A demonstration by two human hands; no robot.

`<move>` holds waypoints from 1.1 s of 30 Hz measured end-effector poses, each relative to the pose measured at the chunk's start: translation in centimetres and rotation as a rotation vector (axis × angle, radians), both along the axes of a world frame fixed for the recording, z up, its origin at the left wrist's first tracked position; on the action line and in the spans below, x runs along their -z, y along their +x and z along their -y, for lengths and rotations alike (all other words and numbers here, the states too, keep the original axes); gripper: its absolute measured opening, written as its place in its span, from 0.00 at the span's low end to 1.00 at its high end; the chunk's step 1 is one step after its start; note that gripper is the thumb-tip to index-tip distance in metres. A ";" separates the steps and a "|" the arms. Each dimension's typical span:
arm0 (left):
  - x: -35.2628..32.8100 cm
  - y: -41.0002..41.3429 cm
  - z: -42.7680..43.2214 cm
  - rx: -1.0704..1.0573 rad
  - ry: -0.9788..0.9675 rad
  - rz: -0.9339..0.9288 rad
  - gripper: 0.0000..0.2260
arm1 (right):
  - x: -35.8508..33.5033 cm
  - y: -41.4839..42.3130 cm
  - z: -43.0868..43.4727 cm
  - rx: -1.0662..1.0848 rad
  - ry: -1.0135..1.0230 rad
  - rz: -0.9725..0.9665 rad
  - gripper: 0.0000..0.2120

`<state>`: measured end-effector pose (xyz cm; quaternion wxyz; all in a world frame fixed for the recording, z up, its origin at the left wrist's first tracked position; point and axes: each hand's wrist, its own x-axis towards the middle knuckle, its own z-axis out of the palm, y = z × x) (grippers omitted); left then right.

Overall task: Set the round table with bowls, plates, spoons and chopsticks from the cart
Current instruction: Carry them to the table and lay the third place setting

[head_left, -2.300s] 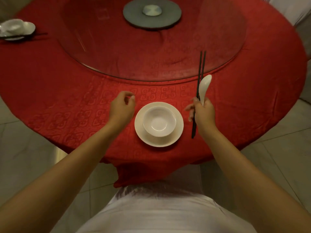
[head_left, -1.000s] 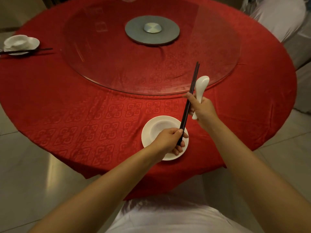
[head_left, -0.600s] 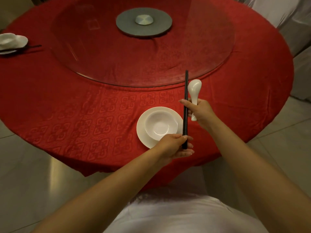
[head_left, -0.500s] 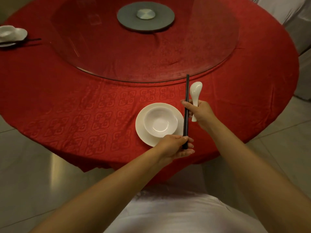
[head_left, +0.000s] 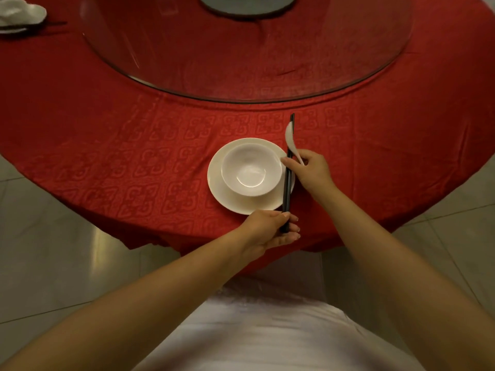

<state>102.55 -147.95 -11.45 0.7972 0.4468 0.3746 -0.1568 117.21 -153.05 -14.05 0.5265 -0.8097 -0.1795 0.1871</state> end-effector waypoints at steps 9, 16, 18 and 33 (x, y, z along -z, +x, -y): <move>0.6 0.1 0.5 0.028 0.046 0.028 0.11 | 0.3 0.0 0.0 -0.063 -0.063 0.082 0.10; 0.4 0.2 0.2 0.040 0.036 0.016 0.10 | 0.4 0.2 -0.1 -0.053 -0.073 0.064 0.12; 0.4 0.2 0.2 0.043 0.035 0.015 0.10 | 0.4 0.3 -0.2 -0.044 -0.074 0.065 0.12; 0.2 -0.7 -0.1 0.036 -0.013 0.021 0.15 | 0.2 0.4 0.7 0.006 0.000 0.053 0.21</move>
